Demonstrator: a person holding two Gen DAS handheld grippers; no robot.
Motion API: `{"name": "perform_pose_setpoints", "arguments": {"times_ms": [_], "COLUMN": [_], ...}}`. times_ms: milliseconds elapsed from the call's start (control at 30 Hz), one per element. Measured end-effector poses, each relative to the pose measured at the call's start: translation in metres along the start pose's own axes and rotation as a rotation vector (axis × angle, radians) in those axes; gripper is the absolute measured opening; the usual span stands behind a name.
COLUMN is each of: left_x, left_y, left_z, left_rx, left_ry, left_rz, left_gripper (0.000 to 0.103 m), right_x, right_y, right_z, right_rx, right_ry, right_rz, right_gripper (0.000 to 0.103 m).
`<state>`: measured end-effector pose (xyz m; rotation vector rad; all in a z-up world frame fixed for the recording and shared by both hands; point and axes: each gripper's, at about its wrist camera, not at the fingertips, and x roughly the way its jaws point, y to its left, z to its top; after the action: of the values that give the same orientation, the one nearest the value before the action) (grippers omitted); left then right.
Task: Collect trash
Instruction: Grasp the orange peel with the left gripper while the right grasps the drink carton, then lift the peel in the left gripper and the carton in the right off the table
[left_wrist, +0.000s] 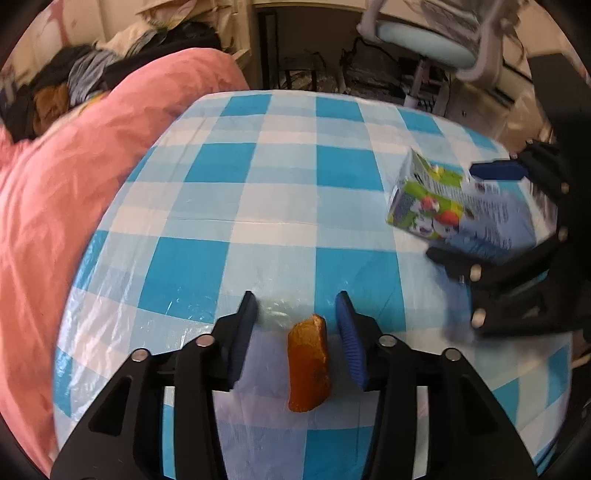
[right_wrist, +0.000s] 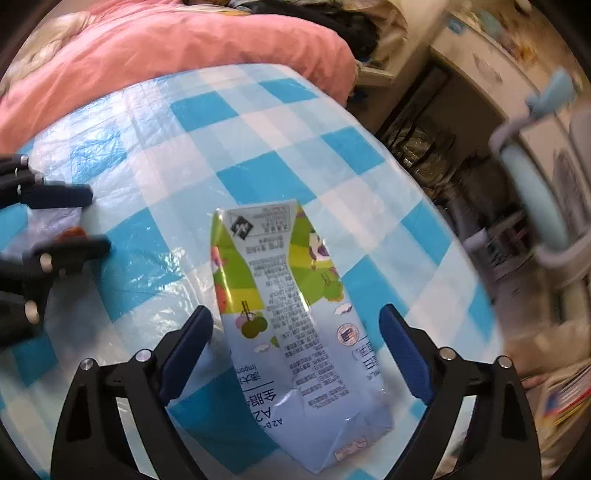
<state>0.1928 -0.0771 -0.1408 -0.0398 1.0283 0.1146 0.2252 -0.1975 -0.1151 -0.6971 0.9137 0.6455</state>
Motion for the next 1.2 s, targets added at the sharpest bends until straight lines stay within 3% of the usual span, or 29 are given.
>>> {"name": "perform_pose_setpoints", "arguments": {"times_ms": [33, 100, 167, 267, 467, 600, 700, 767, 900, 1200], "left_x": [0.000, -0.001, -0.003, -0.005, -0.024, -0.037, -0.050, -0.062, -0.075, -0.097], "left_y": [-0.003, -0.007, -0.009, 0.000, 0.013, 0.015, 0.009, 0.014, 0.028, 0.055], "left_z": [-0.001, -0.002, -0.003, -0.001, 0.000, 0.000, 0.004, 0.006, -0.003, -0.012], "left_rx": [0.011, 0.022, 0.033, -0.026, -0.099, -0.096, -0.018, -0.017, -0.088, -0.126], "left_ry": [-0.003, -0.015, -0.026, -0.027, -0.083, -0.100, -0.124, -0.160, -0.190, -0.235], "left_rz": [0.003, -0.011, -0.019, -0.115, -0.218, -0.253, -0.219, -0.210, -0.234, -0.255], "left_gripper": [0.045, 0.043, 0.015, 0.012, 0.012, 0.012, 0.012, 0.012, 0.012, 0.012], "right_x": [0.000, -0.004, -0.008, -0.021, -0.052, -0.067, -0.076, -0.086, -0.103, -0.120], "right_y": [-0.005, -0.006, -0.005, -0.002, 0.003, 0.001, 0.004, 0.012, 0.034, 0.053], "right_z": [-0.003, -0.011, -0.016, -0.034, -0.044, -0.052, -0.062, -0.069, -0.074, -0.077], "right_rx": [0.052, 0.087, 0.118, 0.207, 0.331, 0.465, 0.580, 0.617, 0.601, 0.559], "right_ry": [-0.005, -0.031, -0.043, -0.077, -0.161, -0.223, -0.263, -0.285, -0.328, -0.386], "right_rz": [0.046, 0.037, 0.042, 0.062, 0.087, 0.128, 0.177, 0.195, 0.177, 0.089], "right_gripper": [0.073, 0.070, 0.066, 0.064, 0.064, 0.064, 0.064, 0.064, 0.064, 0.064]}}
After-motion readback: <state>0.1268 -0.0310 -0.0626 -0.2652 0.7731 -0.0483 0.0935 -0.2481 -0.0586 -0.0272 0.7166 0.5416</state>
